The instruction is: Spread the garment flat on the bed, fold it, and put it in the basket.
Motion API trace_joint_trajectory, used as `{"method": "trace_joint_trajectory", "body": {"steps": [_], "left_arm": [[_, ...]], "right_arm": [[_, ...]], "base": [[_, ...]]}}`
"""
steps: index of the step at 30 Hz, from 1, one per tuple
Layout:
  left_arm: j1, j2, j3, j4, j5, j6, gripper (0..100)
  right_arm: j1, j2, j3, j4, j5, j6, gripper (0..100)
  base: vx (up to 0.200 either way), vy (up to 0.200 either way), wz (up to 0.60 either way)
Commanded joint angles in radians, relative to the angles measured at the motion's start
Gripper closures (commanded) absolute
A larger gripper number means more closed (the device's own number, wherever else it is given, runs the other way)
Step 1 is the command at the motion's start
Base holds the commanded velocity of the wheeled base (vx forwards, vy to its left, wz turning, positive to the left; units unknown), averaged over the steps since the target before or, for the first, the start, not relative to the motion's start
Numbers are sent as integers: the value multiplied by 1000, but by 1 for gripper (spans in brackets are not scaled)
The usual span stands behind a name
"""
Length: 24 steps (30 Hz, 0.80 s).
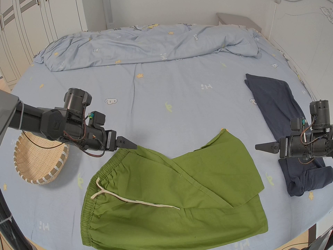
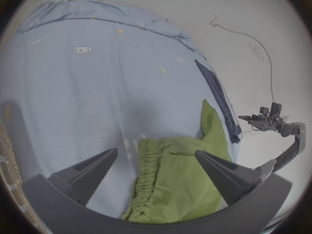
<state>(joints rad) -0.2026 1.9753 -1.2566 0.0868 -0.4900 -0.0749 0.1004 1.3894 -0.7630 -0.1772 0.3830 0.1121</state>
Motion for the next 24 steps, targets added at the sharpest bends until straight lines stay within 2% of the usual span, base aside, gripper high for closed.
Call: {"method": "trace_joint_trajectory", "body": {"steps": [1, 10, 11, 24], "left_arm": [[-14, 37, 0, -1, 1, 0, 0], [-31, 25, 26, -1, 2, 0, 0], [-31, 27, 26, -1, 2, 0, 100], [-5, -38, 43, -2, 7, -2, 100]], "right_arm": [[7, 2, 2, -1, 1, 0, 0], [2, 7, 1, 1, 1, 1, 0], [1, 7, 1, -1, 1, 1, 0], [2, 8, 2, 1, 1, 1, 0]], "base": [[0, 0, 0], [0, 0, 0], [0, 0, 0], [0, 0, 0]]}}
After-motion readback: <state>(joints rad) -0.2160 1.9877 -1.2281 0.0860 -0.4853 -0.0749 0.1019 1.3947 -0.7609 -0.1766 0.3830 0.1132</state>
